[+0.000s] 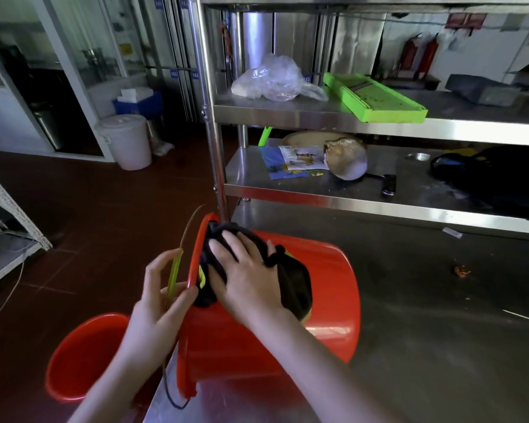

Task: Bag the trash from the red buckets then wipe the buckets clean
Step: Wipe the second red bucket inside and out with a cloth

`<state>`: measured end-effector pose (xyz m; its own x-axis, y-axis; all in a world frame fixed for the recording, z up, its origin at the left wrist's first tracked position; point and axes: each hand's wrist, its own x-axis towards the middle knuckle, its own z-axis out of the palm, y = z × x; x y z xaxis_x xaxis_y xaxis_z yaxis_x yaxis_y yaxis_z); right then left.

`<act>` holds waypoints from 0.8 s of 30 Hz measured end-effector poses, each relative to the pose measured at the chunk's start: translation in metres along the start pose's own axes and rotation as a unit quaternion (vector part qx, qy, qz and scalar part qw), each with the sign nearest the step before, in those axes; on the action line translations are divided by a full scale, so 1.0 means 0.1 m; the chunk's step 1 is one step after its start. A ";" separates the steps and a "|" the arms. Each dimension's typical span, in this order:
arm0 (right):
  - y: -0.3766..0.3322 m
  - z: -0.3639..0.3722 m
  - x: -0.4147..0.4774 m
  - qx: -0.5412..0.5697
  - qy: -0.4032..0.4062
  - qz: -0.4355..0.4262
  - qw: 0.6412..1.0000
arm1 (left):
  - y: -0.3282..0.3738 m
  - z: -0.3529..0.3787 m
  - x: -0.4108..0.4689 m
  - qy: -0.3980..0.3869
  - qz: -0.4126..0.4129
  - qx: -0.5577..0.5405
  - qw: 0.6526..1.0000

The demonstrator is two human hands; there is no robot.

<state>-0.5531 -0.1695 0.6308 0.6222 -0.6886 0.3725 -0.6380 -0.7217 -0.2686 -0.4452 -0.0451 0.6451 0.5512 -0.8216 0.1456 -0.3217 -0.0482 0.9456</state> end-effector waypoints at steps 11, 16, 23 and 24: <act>0.46 -0.07 -0.36 -0.008 0.029 0.001 1.000 | 0.42 0.22 0.84 -0.052 -0.055 0.199 0.977; 1.46 -0.37 -0.20 0.069 -0.052 0.313 0.946 | 0.27 0.04 0.38 -0.029 -0.012 0.147 0.989; 0.68 -0.15 -0.01 0.008 0.003 0.162 0.987 | 0.16 0.14 0.19 0.044 0.034 0.143 0.988; 0.42 -0.09 -0.04 0.016 0.019 0.094 0.995 | 0.14 0.13 0.20 0.041 0.035 0.146 0.988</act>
<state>-0.5865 -0.1970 0.6258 0.4748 -0.8094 0.3456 -0.7271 -0.5820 -0.3642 -0.4487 -0.0701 0.6579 0.5766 -0.7806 0.2413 -0.5627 -0.1654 0.8099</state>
